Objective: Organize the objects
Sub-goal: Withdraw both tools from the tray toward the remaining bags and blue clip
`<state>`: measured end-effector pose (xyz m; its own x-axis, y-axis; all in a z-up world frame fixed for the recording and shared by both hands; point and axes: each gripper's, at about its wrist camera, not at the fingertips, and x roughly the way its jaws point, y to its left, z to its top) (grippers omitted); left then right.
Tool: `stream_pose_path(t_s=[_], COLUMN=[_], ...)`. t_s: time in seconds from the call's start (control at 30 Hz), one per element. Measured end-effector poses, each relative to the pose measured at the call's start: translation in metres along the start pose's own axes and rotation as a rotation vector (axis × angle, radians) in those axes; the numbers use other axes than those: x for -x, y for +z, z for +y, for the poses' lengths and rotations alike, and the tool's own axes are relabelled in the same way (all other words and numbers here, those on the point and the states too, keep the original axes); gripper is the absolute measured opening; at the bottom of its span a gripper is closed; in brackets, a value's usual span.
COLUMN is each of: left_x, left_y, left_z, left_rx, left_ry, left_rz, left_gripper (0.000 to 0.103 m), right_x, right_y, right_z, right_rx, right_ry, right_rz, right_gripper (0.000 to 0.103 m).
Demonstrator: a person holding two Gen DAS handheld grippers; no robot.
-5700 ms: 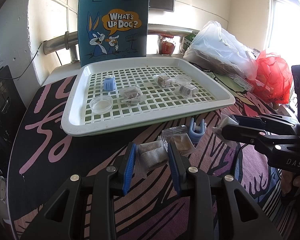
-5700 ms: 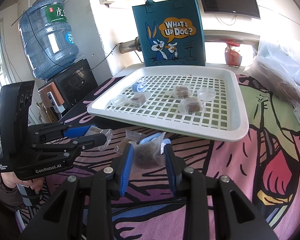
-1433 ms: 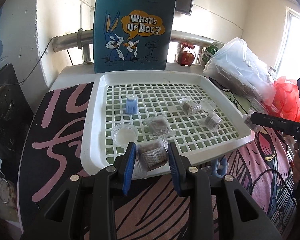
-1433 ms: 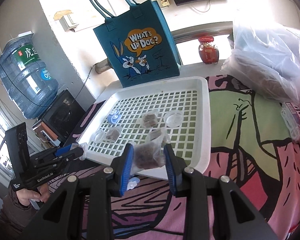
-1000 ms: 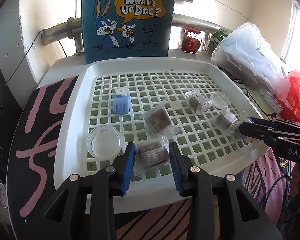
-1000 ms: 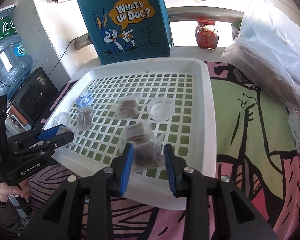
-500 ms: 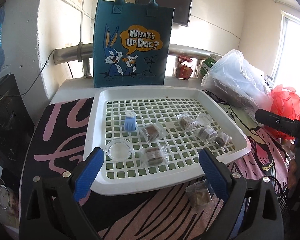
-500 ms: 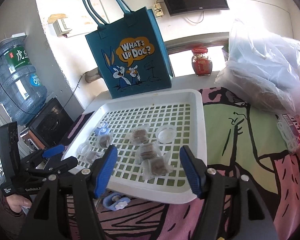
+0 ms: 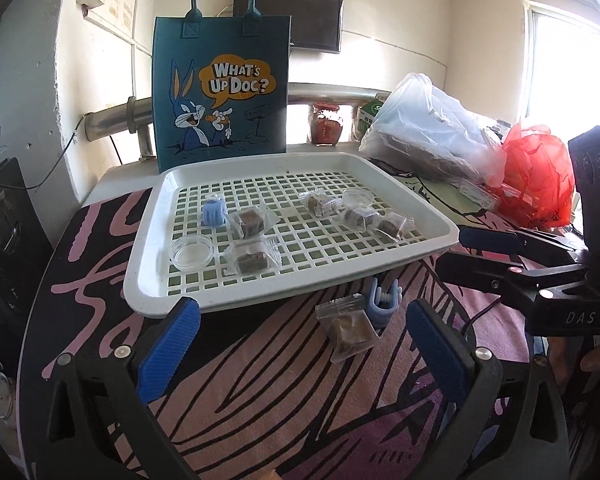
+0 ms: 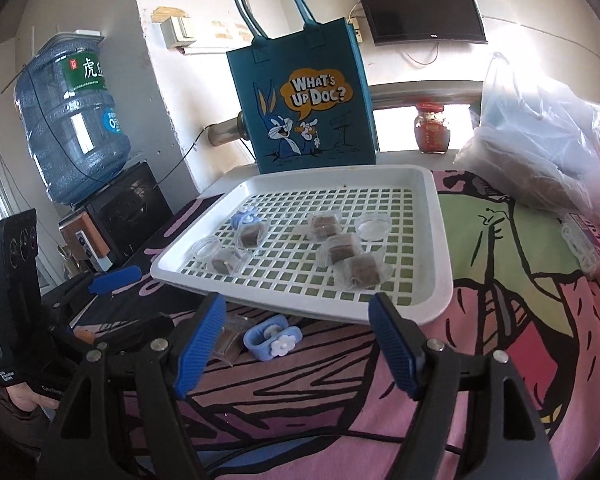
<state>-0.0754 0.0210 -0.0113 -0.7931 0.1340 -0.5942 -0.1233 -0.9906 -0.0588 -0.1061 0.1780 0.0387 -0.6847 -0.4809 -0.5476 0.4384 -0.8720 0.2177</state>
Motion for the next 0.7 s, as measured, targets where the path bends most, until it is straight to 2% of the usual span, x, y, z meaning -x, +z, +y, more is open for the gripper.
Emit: stream_pose_path(t_s=[0.13, 0.37, 0.7], left_x=[-0.005, -0.013, -0.013], left_y=[-0.002, -0.004, -0.005], left_z=[0.004, 0.008, 0.007], left_rx=[0.019, 0.047, 0.043], left_ry=[0.0, 0.004, 0.001], left_rz=[0.029, 0.077, 0.08], left_gripper=[0.103, 0.103, 0.103], right_x=[-0.011, -0.018, -0.019], right_y=[-0.009, -0.012, -0.012], right_z=[0.005, -0.008, -0.007], right_rx=[0.028, -0.034, -0.03], right_ry=[-0.006, -0.006, -0.026], right_rz=[0.055, 0.1, 0.113], right_gripper=[0.074, 0.074, 0.074])
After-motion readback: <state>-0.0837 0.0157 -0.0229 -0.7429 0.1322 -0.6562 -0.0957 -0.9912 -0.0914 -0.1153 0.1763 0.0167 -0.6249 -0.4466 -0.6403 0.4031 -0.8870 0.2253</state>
